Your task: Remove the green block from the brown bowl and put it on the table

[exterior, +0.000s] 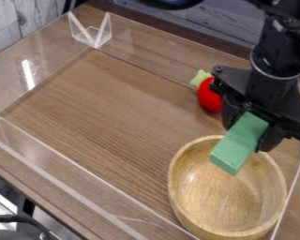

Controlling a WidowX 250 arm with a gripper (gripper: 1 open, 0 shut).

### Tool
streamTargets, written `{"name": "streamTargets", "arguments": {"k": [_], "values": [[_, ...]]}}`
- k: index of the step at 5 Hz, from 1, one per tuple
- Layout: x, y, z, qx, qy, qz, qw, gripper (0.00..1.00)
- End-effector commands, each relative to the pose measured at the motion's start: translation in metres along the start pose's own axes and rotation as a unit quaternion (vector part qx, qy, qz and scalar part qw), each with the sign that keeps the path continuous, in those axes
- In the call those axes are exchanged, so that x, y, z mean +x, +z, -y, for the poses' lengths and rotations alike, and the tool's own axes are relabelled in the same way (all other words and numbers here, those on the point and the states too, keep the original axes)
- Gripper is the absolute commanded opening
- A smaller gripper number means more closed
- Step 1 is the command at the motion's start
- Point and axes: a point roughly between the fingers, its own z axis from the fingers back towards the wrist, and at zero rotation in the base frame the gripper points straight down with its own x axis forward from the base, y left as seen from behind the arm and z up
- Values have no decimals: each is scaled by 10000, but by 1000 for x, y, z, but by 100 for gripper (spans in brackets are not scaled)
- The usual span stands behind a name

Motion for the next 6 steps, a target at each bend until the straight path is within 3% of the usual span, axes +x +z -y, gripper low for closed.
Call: {"name": "streamTargets", "arguments": {"k": [1,3,5,6], "values": [[12,16,-25,54,170,285,9994,0],[8,2,-107,361,483,210,9980,0],[45,-12,-123,678,1393,140,9878,0],[43,-19,-123,765,1626,131,9836,0]]}}
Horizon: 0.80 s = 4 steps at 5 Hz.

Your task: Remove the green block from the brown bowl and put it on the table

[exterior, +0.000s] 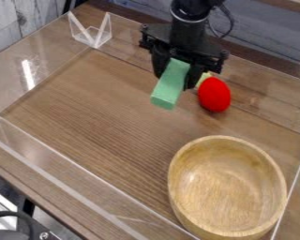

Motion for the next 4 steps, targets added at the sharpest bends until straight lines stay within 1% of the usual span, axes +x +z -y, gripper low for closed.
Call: {"name": "streamTargets", "arguments": {"k": [1,3,4], "values": [[5,4,-1,27,267,200,9994,0],[22,-19,-6,97,461,213,9987,0],[31,-23,3,56,292,248,9993,0]]}}
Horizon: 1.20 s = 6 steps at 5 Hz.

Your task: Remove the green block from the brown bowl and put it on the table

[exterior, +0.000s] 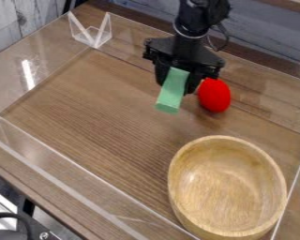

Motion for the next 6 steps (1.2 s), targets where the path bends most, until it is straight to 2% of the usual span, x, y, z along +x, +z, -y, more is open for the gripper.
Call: {"name": "streamTargets", "arguments": {"k": [1,3,6], "values": [[20,12,13,-141,-139,316,9993,0],[37,7,7,-22,250,255,9994,0],[31,-11,25,10,443,230,9988,0]]}}
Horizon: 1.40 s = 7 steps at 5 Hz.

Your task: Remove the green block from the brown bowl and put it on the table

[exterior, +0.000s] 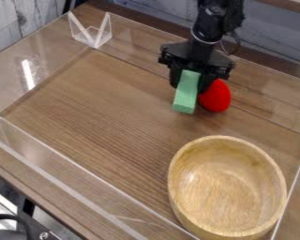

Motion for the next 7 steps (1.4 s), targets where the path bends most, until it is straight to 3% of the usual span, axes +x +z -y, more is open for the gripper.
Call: {"name": "streamTargets", "arguments": {"k": [1,2,4,5,7], "values": [[10,12,7,-109,159,248,9995,0],[8,10,10,-111,263,243,9993,0],[10,15,6,-299,-47,302,9991,0],[12,39,1,-584,-333,391,9970,0],[18,33,-22,-694,55,458,9965,0]]}}
